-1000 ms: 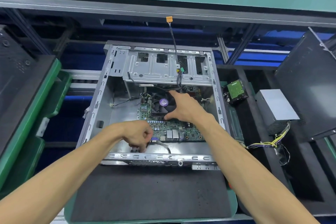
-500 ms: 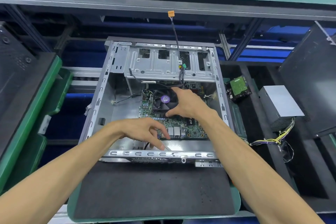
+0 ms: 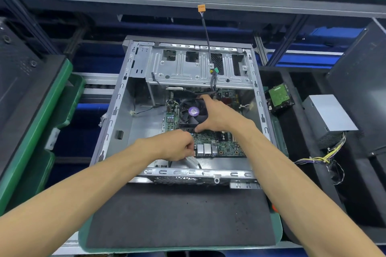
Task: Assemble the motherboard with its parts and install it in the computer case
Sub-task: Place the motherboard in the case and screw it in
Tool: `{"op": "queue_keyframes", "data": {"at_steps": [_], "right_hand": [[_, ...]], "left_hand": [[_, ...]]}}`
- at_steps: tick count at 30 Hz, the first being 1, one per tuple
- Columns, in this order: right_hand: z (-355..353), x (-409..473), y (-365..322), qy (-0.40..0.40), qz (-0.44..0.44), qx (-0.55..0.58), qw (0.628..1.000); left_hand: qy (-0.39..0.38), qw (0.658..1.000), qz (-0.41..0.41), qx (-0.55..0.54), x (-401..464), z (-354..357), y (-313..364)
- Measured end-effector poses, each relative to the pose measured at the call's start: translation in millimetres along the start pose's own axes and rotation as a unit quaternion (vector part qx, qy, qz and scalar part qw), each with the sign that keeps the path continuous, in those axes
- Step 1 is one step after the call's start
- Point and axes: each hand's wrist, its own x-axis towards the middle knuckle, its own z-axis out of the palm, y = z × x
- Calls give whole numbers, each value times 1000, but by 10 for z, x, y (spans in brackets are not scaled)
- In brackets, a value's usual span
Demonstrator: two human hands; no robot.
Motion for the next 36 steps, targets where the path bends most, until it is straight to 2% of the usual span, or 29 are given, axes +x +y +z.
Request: {"op": "queue_keyframes", "data": {"at_steps": [2, 6, 9, 11, 15, 18, 20, 24, 28, 31, 36], "right_hand": [[11, 20, 19, -4, -5, 4, 1000], [12, 57, 49, -8, -14, 16, 1000], [16, 75, 57, -12, -15, 22, 1000], [19, 84, 55, -12, -15, 22, 1000], [16, 88, 63, -10, -16, 22, 1000], [11, 85, 63, -12, -20, 21, 1000], [6, 80, 62, -11, -23, 21, 999], [5, 87, 55, -8, -27, 23, 999], [1, 99, 68, -13, -24, 21, 999], [-12, 82, 67, -14, -23, 28, 999], [-18, 72, 62, -13, -19, 29, 999]], "left_hand": [[-6, 1000, 4, 8, 20, 3, 10], [-17, 998, -29, -45, 18, -42, -34], [-14, 991, -65, -120, -19, -59, -96], [-9, 983, -49, -178, -50, -85, -99], [-25, 982, 6, -186, -132, -164, -27], [-33, 977, -1, -208, -168, -202, -3], [12, 964, -32, -265, -172, -261, 20], [34, 898, -28, -438, -189, -331, 58], [55, 908, 12, -415, -223, -346, 34], [33, 895, 16, -445, -230, -368, 24], [-43, 837, 37, -544, -264, -425, 24]]}}
